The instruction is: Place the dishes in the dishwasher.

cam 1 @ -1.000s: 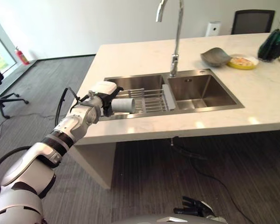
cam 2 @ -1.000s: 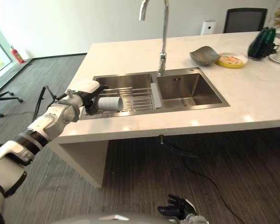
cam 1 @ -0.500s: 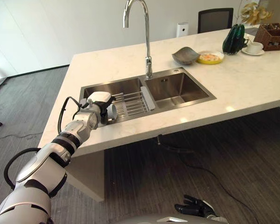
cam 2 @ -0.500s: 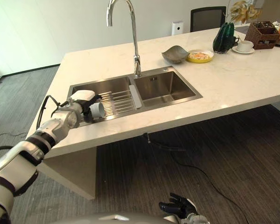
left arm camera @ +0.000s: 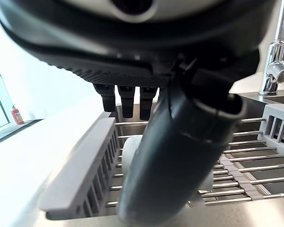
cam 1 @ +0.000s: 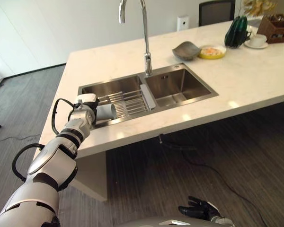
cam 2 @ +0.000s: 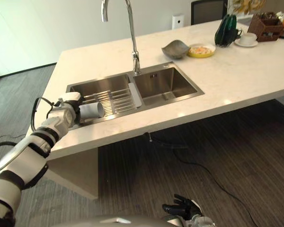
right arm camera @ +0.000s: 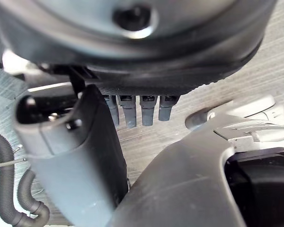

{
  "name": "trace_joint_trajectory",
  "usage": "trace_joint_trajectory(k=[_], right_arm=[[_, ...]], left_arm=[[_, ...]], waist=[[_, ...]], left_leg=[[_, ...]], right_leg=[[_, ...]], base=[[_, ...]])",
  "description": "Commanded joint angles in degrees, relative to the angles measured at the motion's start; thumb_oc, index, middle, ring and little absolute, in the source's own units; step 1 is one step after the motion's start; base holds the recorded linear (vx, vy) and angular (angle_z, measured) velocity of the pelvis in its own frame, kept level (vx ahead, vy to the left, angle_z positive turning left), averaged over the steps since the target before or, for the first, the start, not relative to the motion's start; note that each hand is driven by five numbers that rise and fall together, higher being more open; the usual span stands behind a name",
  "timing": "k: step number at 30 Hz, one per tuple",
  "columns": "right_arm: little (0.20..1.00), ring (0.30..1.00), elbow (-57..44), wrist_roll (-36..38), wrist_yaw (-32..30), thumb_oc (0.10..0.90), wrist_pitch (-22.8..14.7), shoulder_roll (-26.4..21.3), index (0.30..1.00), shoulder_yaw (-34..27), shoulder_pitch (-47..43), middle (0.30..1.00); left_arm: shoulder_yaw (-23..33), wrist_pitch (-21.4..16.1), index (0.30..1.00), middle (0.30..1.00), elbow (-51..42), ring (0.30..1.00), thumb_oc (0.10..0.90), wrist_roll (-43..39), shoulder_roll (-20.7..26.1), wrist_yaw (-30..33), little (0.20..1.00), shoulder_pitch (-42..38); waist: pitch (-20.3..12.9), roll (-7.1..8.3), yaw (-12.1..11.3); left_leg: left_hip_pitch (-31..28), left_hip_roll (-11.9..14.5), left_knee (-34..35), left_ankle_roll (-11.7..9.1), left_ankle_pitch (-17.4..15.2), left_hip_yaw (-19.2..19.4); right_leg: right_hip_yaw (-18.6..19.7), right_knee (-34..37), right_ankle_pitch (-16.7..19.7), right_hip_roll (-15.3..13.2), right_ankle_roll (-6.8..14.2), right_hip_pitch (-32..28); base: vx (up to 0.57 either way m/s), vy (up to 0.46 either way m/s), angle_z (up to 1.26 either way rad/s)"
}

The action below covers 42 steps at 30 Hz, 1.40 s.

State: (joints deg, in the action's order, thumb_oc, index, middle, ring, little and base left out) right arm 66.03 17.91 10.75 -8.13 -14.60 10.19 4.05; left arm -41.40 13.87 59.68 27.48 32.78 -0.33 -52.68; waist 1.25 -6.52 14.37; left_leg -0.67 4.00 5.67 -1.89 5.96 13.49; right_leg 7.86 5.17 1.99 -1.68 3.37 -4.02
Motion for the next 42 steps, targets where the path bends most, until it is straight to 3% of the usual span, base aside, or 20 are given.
trace_joint_trajectory(k=[1,2,5,13,18,20,21,25,28,29,32,33,35,37,38,39,40,42], right_arm=[[0.900,0.900,7.32,-0.31,-1.54,0.800,-0.71,-1.84,0.900,0.83,-13.04,0.900],[0.900,0.900,5.27,0.12,6.06,0.800,-1.06,-5.57,0.900,-0.40,-3.51,0.900],[0.900,0.900,3.38,0.28,9.92,0.800,-3.03,-8.04,0.900,-0.22,-1.64,0.900],[0.900,0.900,1.31,0.61,9.30,0.800,-3.89,-8.42,0.900,0.83,-1.19,0.900],[0.900,0.900,-0.55,0.78,9.20,0.800,-3.95,-8.41,0.900,1.73,-0.19,0.900],[0.900,0.900,-2.10,0.68,9.18,0.800,-4.02,-8.32,0.900,2.73,0.68,0.900],[0.900,0.900,-2.44,0.66,9.18,0.800,-4.03,-8.23,0.900,2.77,1.22,0.900],[0.900,0.900,-2.24,0.90,8.67,0.800,-4.39,-7.34,0.900,1.93,3.41,0.900],[0.900,0.900,-1.73,1.20,8.59,0.800,-4.39,-6.86,0.900,0.81,4.08,0.900],[0.900,0.900,-1.65,1.40,8.55,0.800,-4.54,-6.49,0.900,0.46,4.29,0.900],[0.900,0.900,-1.75,1.32,8.65,0.800,-4.52,-6.39,0.900,0.42,4.75,0.900],[0.900,0.900,-1.75,1.17,8.22,0.800,-4.55,-5.81,0.900,0.37,4.87,0.900],[0.900,0.900,-2.25,0.90,7.02,0.800,-4.91,-5.03,0.900,0.35,4.95,0.900],[0.900,0.900,-2.34,1.23,6.69,0.800,-4.77,-4.89,0.900,0.22,4.72,0.900],[0.900,0.900,-3.38,1.85,5.81,0.800,-5.17,-4.08,0.900,-0.30,4.66,0.900],[0.900,0.900,-3.41,1.85,5.79,0.800,-5.16,-4.25,0.900,-0.20,4.73,0.900],[0.900,0.900,-3.58,1.95,5.57,0.800,-5.01,-4.20,0.900,-0.13,4.88,0.900],[0.900,0.900,-3.54,1.97,5.70,0.800,-4.71,-4.20,0.900,0.01,5.29,0.900]], left_arm=[[1.83,-1.15,0.900,0.900,1.05,0.900,0.800,1.06,-0.97,3.37,0.900,-12.15],[2.38,-0.41,0.900,0.900,-1.32,0.900,0.800,1.51,1.50,4.08,0.900,-12.32],[2.78,0.35,0.900,0.900,1.43,0.900,0.800,2.41,3.45,1.92,0.900,-16.63],[1.77,1.71,0.900,0.900,5.55,0.900,0.800,3.63,5.97,-2.97,0.900,-16.37],[1.50,2.36,0.900,0.900,8.62,0.900,0.800,4.16,6.71,-6.01,0.900,-14.92],[1.66,2.67,0.900,0.900,10.75,0.900,0.800,4.91,6.79,-9.99,0.900,-12.89],[1.39,3.02,0.300,0.300,11.20,0.300,0.400,5.86,6.85,-11.79,0.300,-12.29],[2.10,3.34,0.300,0.300,10.25,0.300,0.400,7.34,5.96,-11.53,0.300,-9.27],[2.25,2.89,0.300,0.300,6.86,0.300,0.400,7.98,6.28,-3.90,0.300,-9.35],[4.29,2.10,0.300,0.300,4.63,0.300,0.400,4.89,6.97,1.19,0.300,-9.54],[5.67,-0.26,0.300,0.300,-0.89,0.300,0.400,3.78,9.24,5.92,0.300,-9.17],[9.26,-2.70,0.300,0.300,-6.18,0.300,0.400,-0.49,11.04,11.53,0.300,-8.86],[17.90,-3.57,0.300,0.300,-12.42,0.300,0.400,-9.72,11.07,18.40,0.300,-7.51],[19.74,-3.57,0.300,0.300,-13.39,0.300,0.400,-10.85,10.99,18.82,0.300,-6.14],[25.97,-5.56,0.300,0.300,-23.69,0.300,0.400,-16.96,10.29,24.27,0.300,-4.71],[26.40,-5.31,0.300,0.300,-24.23,0.300,0.400,-16.88,10.30,24.23,0.300,-4.12],[32.24,-7.18,0.300,0.300,-33.93,0.300,0.400,-22.89,9.35,28.16,0.300,-1.82],[34.13,-7.69,0.300,0.300,-36.39,0.300,0.400,-26.64,7.63,28.36,0.300,-0.65]], waist=[[1.12,-0.63,-2.84],[1.68,-0.86,-1.83],[3.37,-1.26,-0.68],[4.32,-1.44,-0.49],[4.81,-1.00,0.00],[4.92,-0.41,0.07],[4.88,-0.28,0.01],[4.54,0.47,-0.36],[4.35,1.10,-0.66],[4.25,1.38,-0.95],[4.03,1.85,-0.94],[3.39,2.29,-1.49],[2.89,2.82,-1.87],[2.41,2.82,-1.94],[1.90,3.35,-2.74],[1.78,3.20,-2.63],[1.18,3.56,-3.45],[0.80,3.57,-3.70]], left_leg=[[-4.38,3.34,-0.67,-5.86,-4.23,-1.98],[-3.44,3.19,-0.67,-6.04,-4.14,-2.22],[-1.46,3.29,-0.67,-6.17,-3.80,-1.65],[0.02,3.47,-0.67,-6.35,-3.50,-0.74],[0.61,3.99,-0.67,-6.57,-3.54,0.40],[1.03,4.36,-0.67,-6.65,-3.54,1.33],[0.98,4.46,-0.67,-6.67,-3.61,1.61],[-0.07,4.60,-0.67,-6.64,-4.02,2.06],[-1.48,4.51,-0.67,-6.60,-4.48,1.86],[-1.78,4.44,-0.67,-6.60,-4.52,1.70],[-2.61,4.29,-0.67,-6.58,-4.82,1.38],[-3.03,4.20,-0.67,-6.60,-4.97,1.12],[-3.92,4.04,-0.67,-6.52,-5.42,0.75],[-3.80,4.02,-0.67,-6.55,-5.21,0.50],[-4.18,3.89,-0.67,-6.44,-5.38,0.13],[-4.15,3.88,-0.67,-6.44,-5.38,0.12],[-4.44,3.73,-0.67,-6.34,-5.51,-0.24],[-4.46,3.71,-0.67,-6.30,-5.54,-0.40]], right_leg=[[-3.31,-0.17,-2.21,-2.87,4.21,1.58],[-3.63,-0.17,-2.08,-3.19,4.35,2.28],[-2.75,-0.17,-0.98,-3.17,4.46,5.01],[-1.53,-0.17,-0.37,-2.74,4.58,7.41],[-0.83,-0.17,0.10,-2.31,4.74,8.87],[-0.18,-0.17,0.51,-1.86,4.82,9.88],[-0.12,-0.17,0.55,-1.74,4.87,10.01],[-0.57,-0.17,0.07,-1.55,4.72,8.90],[-1.28,-0.17,-0.44,-1.79,4.57,7.17],[-1.60,-0.17,-0.66,-1.85,4.53,6.64],[-2.09,-0.17,-0.96,-1.99,4.57,5.56],[-2.65,-0.17,-1.22,-2.09,4.58,4.73],[-3.14,-0.17,-1.71,-2.33,4.61,3.57],[-3.32,-0.17,-1.53,-2.32,4.45,3.60],[-3.69,-0.17,-1.68,-2.64,4.31,2.85],[-3.70,-0.17,-1.69,-2.65,4.31,2.87],[-4.10,-0.17,-1.86,-2.73,4.12,2.32],[-4.27,-0.17,-1.92,-2.77,4.06,2.12]], base=[[0.08,-0.017,-0.02],[0.08,-0.015,-0.08],[-0.08,-0.039,0.26],[0.02,-0.032,-0.17],[0.01,-0.025,-0.11],[0.02,-0.028,-0.30],[0.03,-0.017,-0.38],[0.07,-0.013,-0.14],[0.05,0.010,-0.03],[0.03,0.001,0.00],[0.02,0.003,0.07],[0.03,0.008,0.16],[0.04,0.011,0.06],[0.00,0.005,0.12],[-0.01,0.009,0.15],[-0.02,0.018,0.08],[-0.02,0.009,0.10],[-0.02,0.013,0.13]])
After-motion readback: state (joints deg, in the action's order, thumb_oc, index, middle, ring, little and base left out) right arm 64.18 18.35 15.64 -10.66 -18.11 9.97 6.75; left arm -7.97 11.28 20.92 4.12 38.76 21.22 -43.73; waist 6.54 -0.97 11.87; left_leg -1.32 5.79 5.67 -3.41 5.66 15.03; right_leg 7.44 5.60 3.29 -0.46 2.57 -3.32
